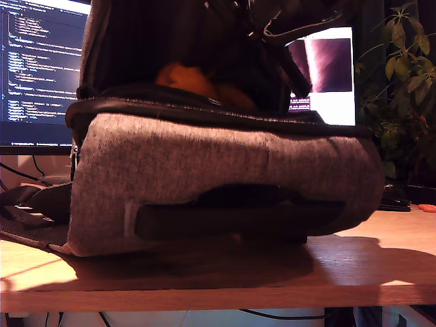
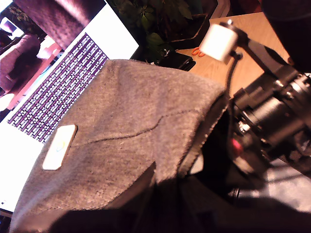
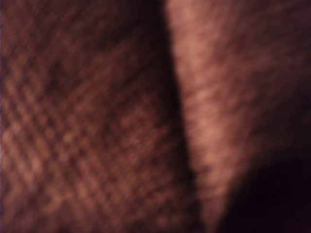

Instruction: Pack the pair of socks inside the grey Google backpack

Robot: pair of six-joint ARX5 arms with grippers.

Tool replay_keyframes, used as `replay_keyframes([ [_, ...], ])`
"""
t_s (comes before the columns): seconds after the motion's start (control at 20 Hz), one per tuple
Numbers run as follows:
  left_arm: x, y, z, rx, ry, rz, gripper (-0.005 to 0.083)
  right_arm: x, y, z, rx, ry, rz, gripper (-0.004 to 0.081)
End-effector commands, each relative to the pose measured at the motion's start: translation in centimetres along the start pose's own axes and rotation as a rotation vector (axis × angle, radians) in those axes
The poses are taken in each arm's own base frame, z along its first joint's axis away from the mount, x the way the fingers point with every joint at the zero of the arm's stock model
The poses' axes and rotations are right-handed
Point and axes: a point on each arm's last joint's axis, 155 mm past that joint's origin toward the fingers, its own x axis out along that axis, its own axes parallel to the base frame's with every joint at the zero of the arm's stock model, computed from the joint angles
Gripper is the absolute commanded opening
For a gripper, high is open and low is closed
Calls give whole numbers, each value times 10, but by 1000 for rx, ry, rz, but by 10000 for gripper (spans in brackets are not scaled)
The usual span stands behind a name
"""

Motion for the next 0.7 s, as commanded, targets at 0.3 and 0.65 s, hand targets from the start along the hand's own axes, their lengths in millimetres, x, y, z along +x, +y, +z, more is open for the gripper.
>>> replay_keyframes([
  [0.3, -16, 33, 22, -14, -76, 84, -24, -26, 8, -7, -117, 58, -11, 466],
  [0.65, -18, 32, 27, -14, -91, 73, -24, -32, -5, -13, -309, 82, -79, 340],
])
